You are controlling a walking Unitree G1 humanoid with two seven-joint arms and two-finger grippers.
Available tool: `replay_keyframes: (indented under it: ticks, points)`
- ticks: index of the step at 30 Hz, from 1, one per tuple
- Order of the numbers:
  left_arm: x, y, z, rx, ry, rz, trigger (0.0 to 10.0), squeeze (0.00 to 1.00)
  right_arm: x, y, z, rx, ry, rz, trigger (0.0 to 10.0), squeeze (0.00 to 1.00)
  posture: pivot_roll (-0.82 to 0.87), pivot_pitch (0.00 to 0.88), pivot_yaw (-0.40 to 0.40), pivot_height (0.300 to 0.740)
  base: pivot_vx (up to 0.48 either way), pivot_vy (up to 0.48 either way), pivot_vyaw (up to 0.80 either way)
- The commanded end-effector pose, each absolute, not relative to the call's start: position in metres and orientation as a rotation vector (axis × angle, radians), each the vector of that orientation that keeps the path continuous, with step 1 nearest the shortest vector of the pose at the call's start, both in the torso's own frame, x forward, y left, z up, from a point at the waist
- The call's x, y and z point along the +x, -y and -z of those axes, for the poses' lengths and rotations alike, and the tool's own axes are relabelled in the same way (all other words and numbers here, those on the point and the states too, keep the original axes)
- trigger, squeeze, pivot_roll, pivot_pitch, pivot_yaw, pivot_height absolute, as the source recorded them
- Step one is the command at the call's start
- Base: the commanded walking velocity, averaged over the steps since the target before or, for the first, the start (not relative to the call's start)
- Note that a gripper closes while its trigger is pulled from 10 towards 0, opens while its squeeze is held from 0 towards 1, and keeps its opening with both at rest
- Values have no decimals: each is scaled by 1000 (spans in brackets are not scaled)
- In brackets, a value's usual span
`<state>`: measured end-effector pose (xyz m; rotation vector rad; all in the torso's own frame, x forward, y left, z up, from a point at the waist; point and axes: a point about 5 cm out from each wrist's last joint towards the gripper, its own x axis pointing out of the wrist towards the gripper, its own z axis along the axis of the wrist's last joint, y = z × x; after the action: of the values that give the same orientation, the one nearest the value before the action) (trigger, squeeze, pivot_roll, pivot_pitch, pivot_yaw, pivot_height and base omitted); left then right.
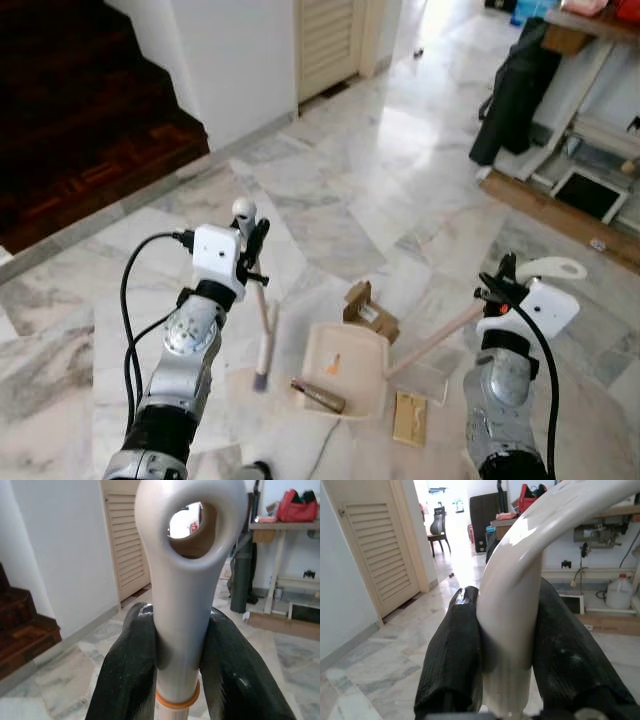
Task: Sweep floor
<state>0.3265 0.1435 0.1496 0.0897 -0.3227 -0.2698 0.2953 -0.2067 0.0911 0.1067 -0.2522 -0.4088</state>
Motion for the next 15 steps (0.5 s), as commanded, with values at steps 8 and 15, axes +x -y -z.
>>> replay_keyframes:
  ticks: [8,15]
  points:
    - [327,-159,-153,124,324,222,10000,0,296,209,-98,134,281,420,10000,0,161,132,-82,740,0,0,0]
    - [326,-159,-150,128,312,221,10000,0,297,206,-97,141,269,404,10000,0,159,124,-83,740,0,0,0]
